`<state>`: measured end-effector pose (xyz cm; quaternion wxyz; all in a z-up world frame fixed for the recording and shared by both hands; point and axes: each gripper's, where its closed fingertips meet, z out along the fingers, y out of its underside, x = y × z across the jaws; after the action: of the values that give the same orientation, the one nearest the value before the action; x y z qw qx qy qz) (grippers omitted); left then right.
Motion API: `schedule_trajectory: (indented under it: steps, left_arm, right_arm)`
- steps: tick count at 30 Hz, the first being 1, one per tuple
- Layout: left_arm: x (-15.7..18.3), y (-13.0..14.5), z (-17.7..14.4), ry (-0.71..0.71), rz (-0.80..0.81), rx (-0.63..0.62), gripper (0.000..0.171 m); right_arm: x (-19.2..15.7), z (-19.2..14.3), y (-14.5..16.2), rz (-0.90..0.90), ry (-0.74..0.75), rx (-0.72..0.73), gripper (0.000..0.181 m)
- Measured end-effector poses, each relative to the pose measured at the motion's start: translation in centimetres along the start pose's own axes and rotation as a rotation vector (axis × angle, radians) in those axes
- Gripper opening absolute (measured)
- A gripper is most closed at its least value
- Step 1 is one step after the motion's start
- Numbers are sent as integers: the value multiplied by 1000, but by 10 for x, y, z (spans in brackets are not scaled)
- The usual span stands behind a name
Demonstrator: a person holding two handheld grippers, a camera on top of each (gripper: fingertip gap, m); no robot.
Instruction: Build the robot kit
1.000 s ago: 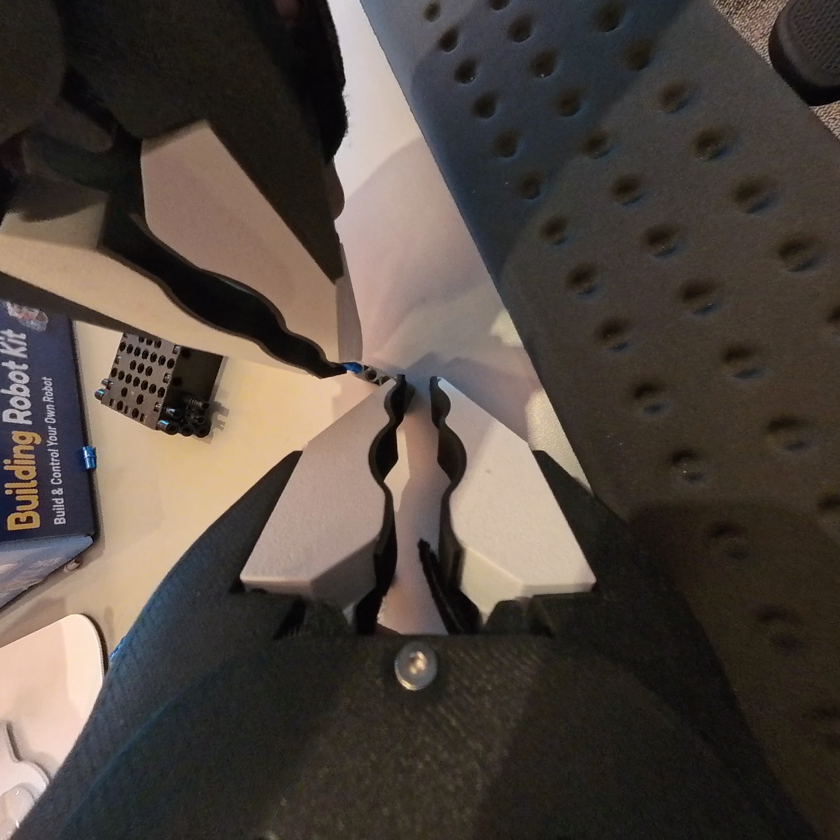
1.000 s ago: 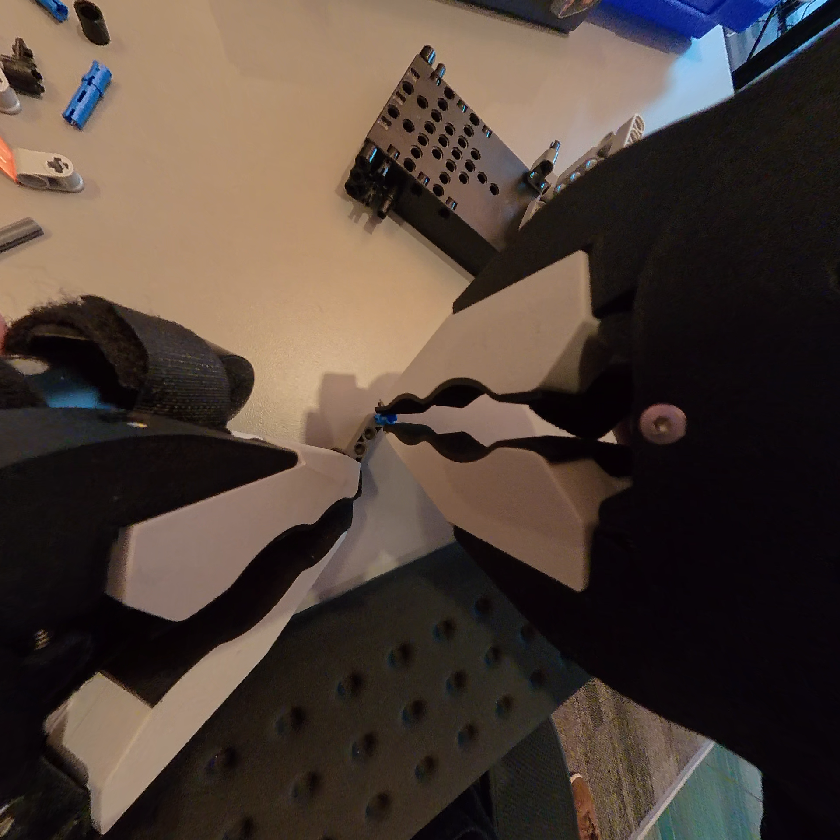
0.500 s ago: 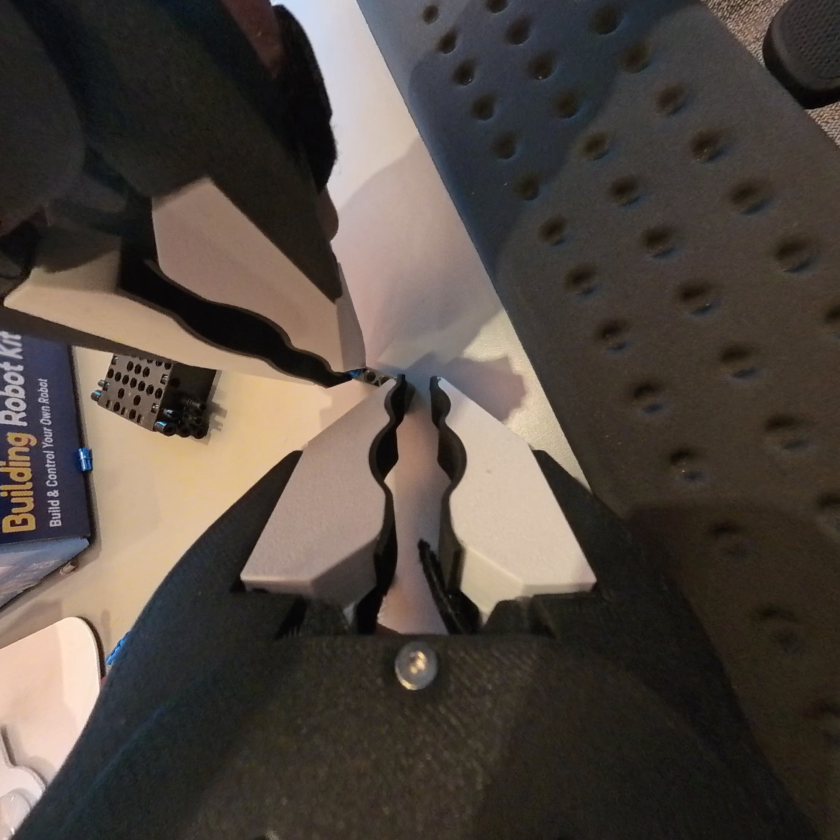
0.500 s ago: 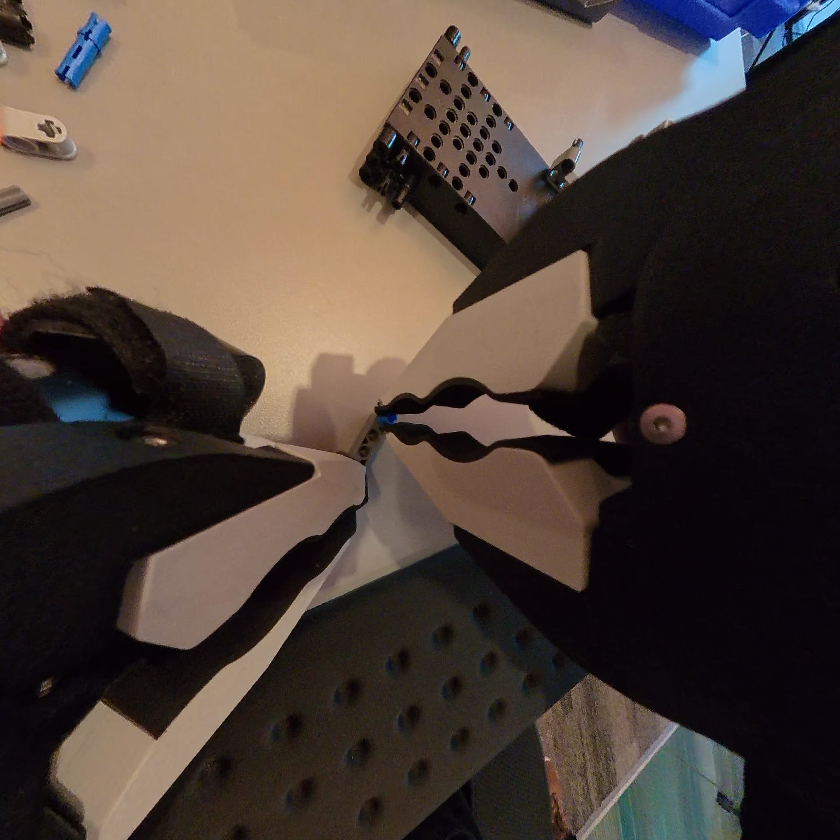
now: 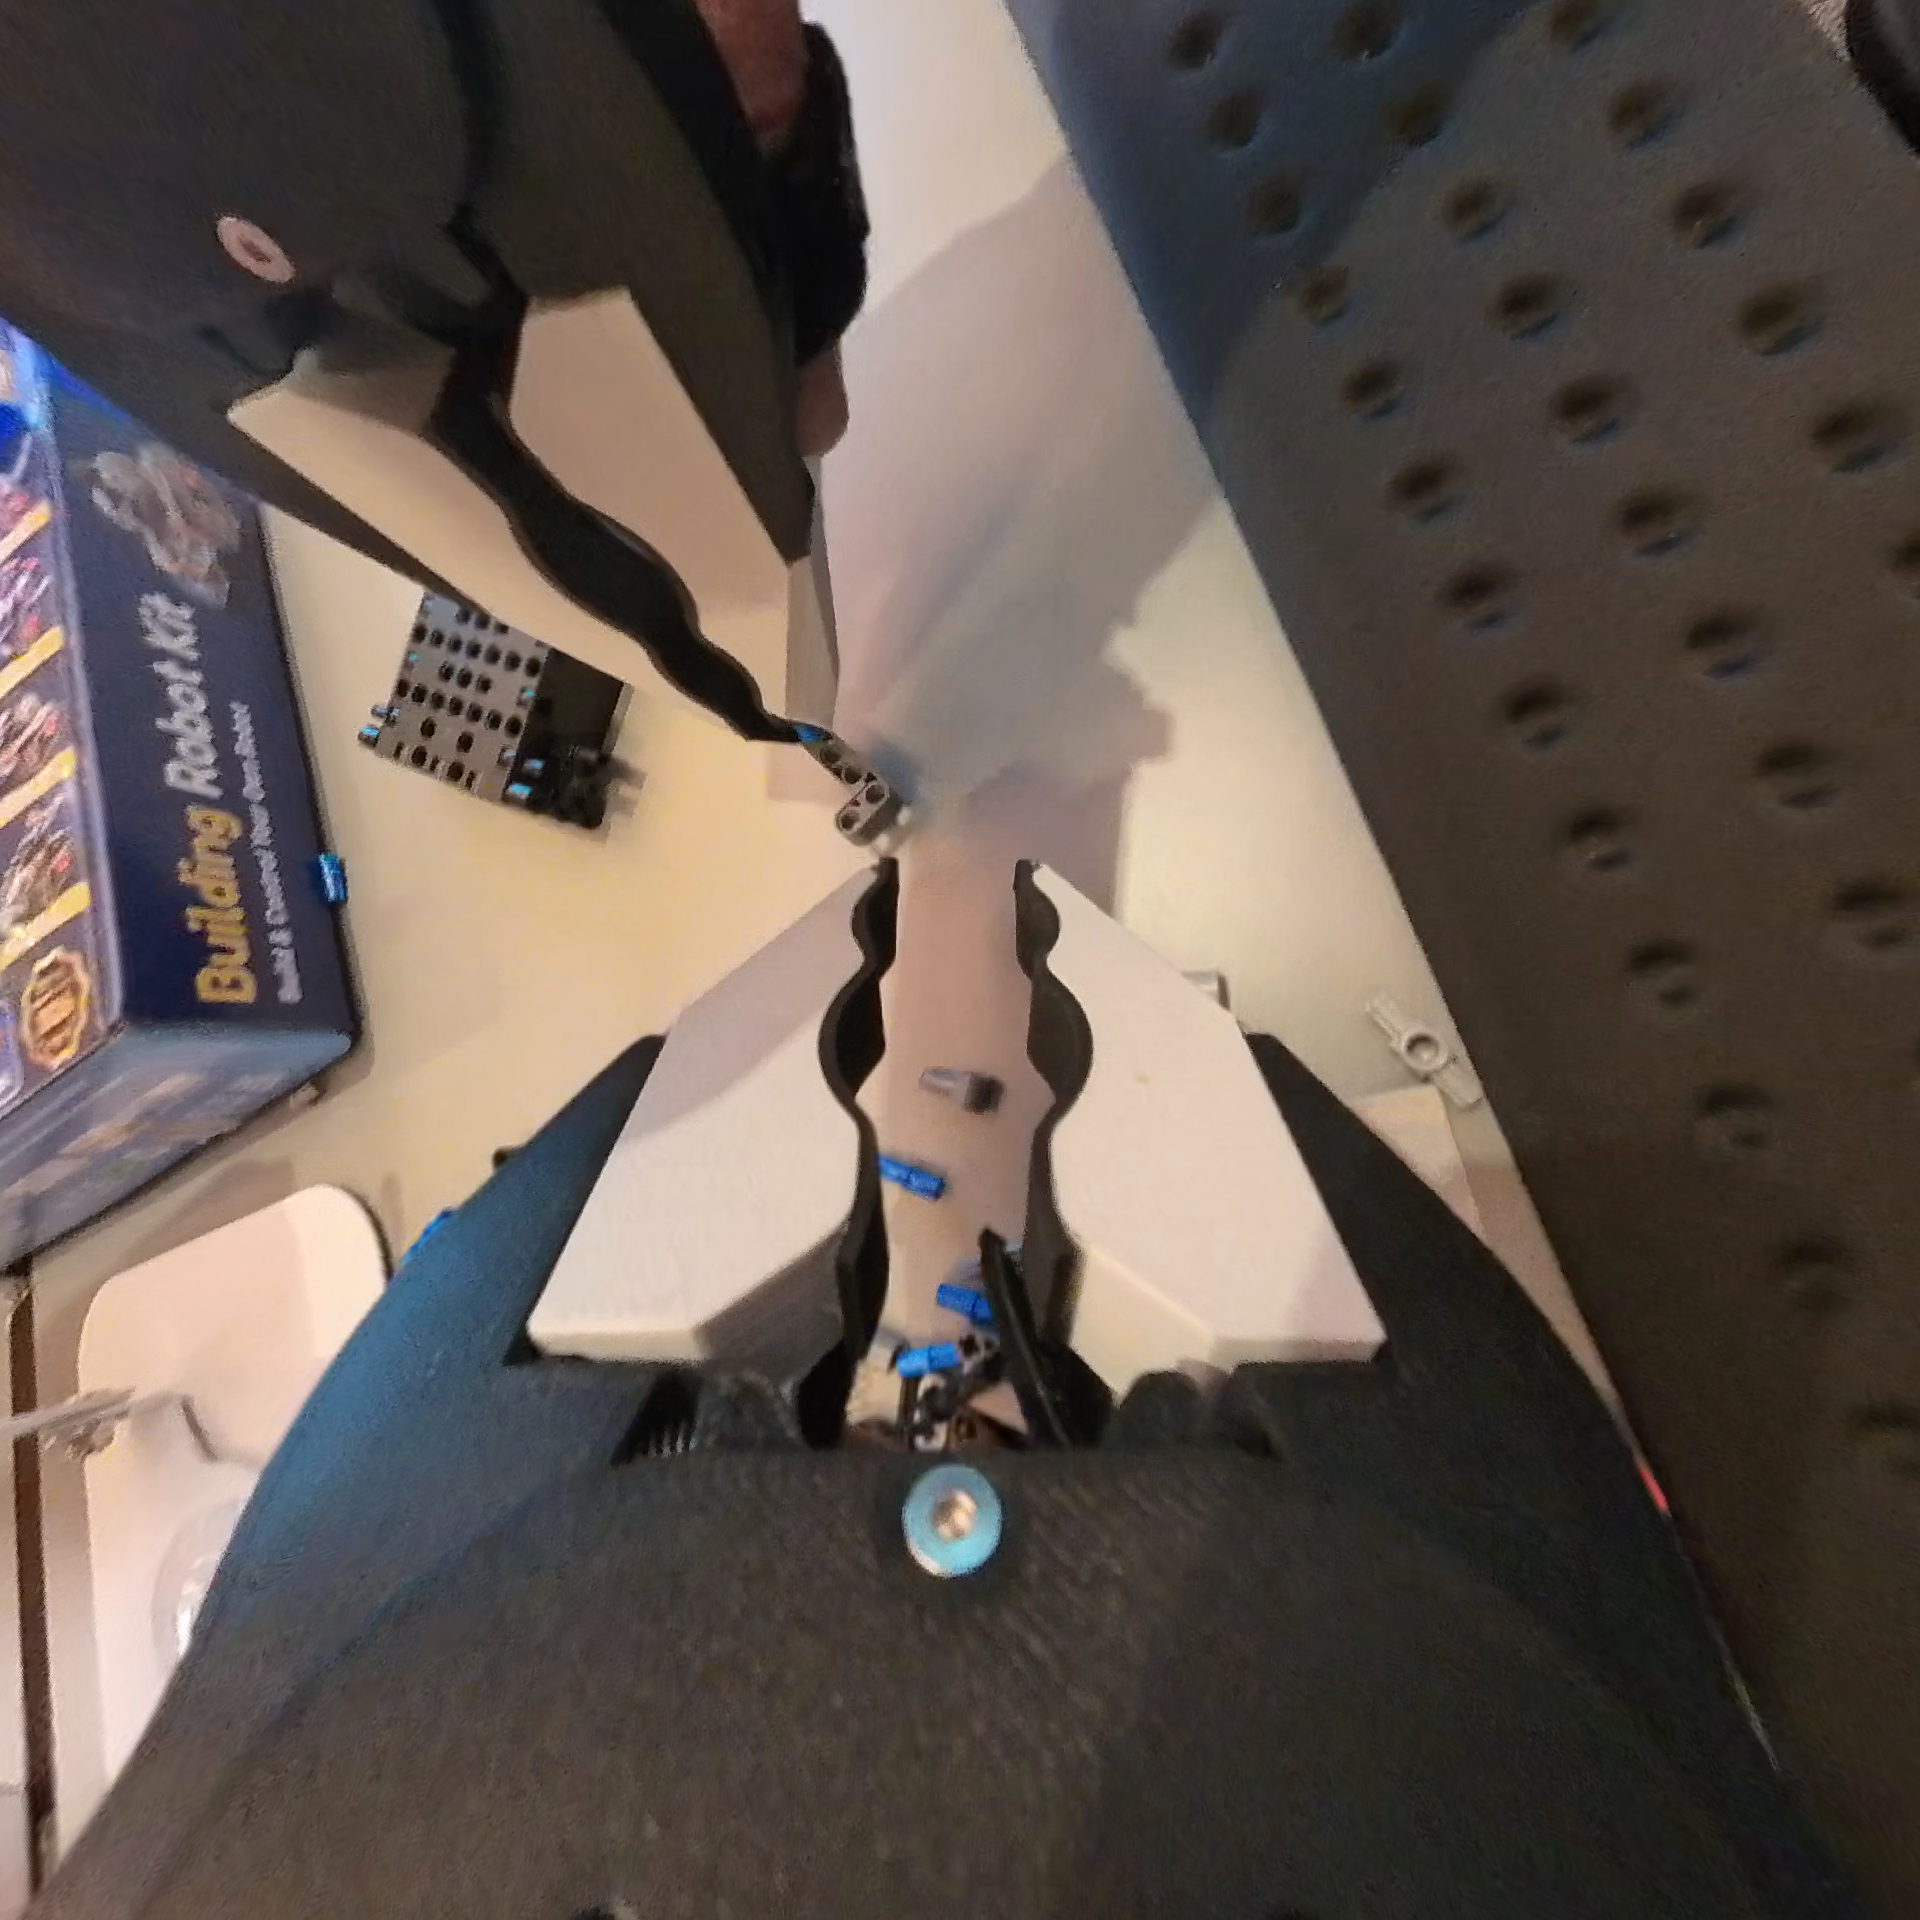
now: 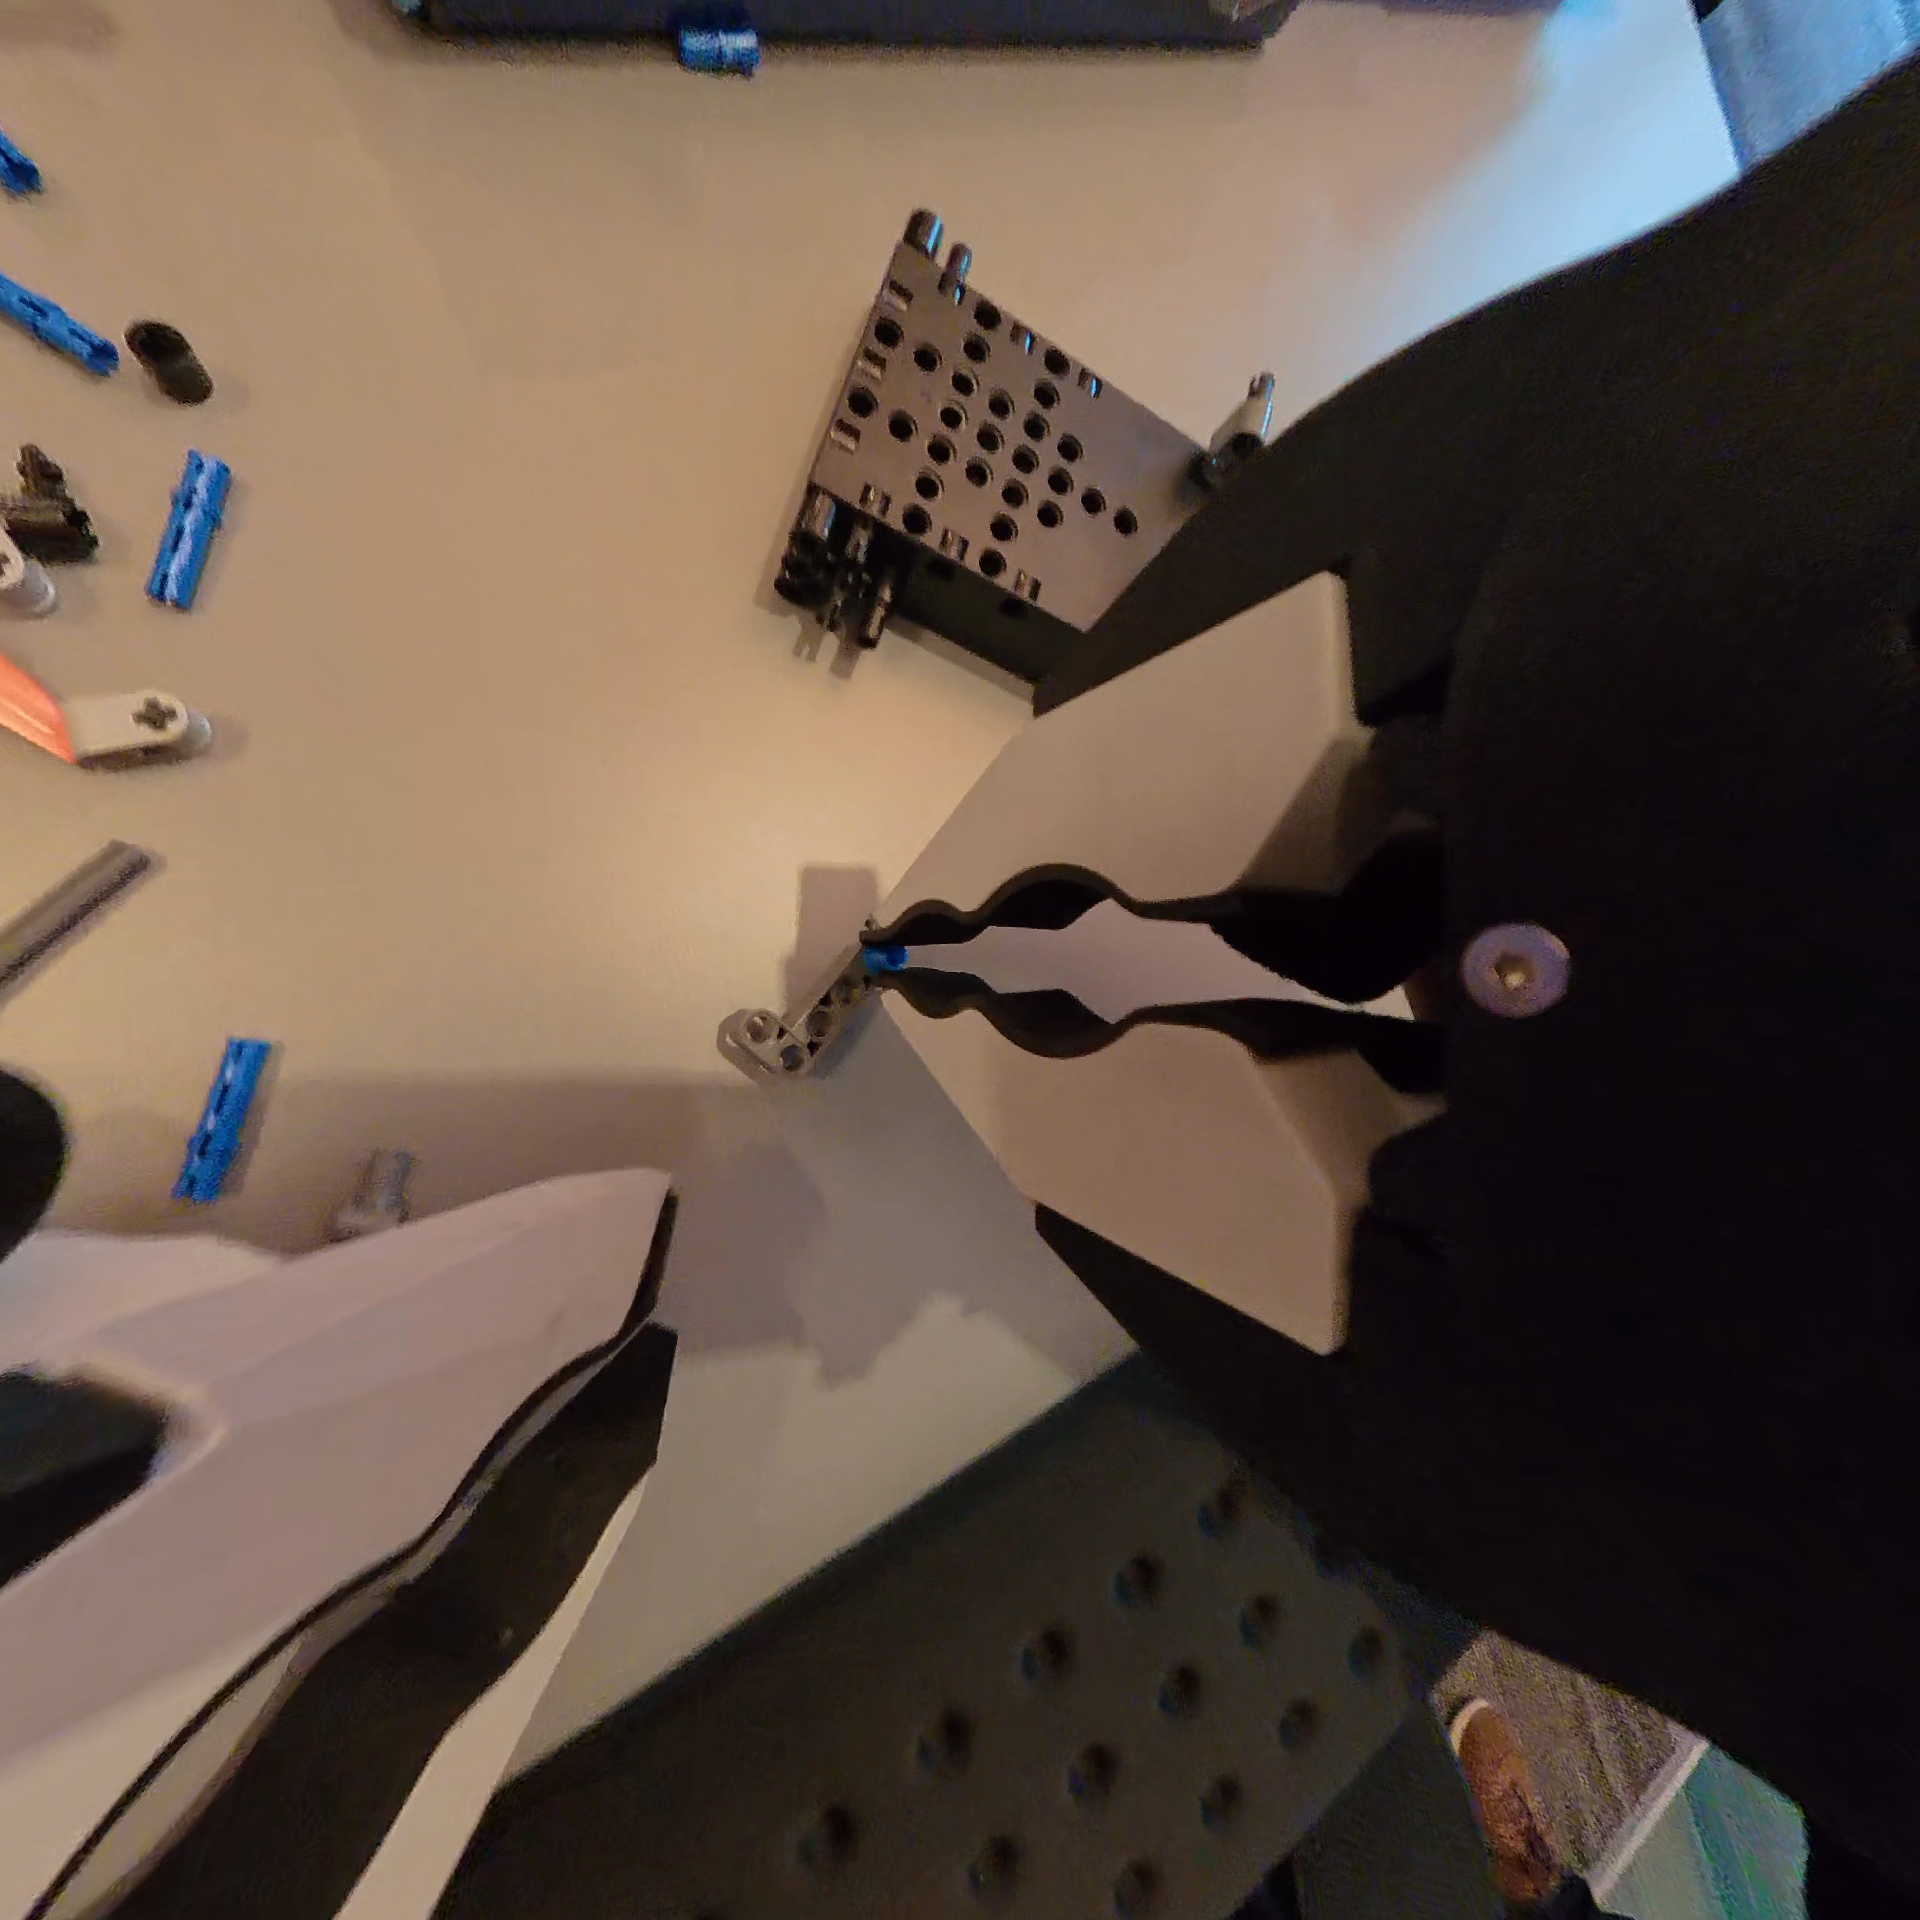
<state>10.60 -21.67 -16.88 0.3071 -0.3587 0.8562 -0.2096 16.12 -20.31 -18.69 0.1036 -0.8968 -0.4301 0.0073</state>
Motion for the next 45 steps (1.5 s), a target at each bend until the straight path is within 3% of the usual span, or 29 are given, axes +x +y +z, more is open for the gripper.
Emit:
schedule_trajectory:
  steps: [4, 8, 15, 20, 24, 27, 34, 45]
  left_arm:
    - [-9, 12, -18, -27, -45, -16, 19]
    - [-16, 35, -36, -61, -94, -45, 14]
    - [-30, 78, -77, -153, -192, -85, 6]
    - [-41, 107, -102, -238, -267, -78, 0]
    - [-54, 129, -113, -292, -252, -146, 0]
    - [-58, 131, -119, -309, -302, -97, 0]
    - [-59, 150, -117, -340, -326, -139, 0]
    - [-65, 155, -124, -365, -357, -138, 0]
  right_arm:
    - [3, 5, -8, -3, -29, -1, 4]
    - [5, 0, -12, -3, -48, 34, 18]
    - [9, -21, -8, 36, -9, 134, 14]
    - [-6, -34, -36, 14, 6, 286, 12]
    - [-11, -41, -69, -4, -7, 405, 11]
    - [-6, -37, -84, -12, 22, 429, 12]
    - [-2, -29, -115, -27, 2, 451, 13]
    - [-7, 19, -164, -40, -96, 399, 12]
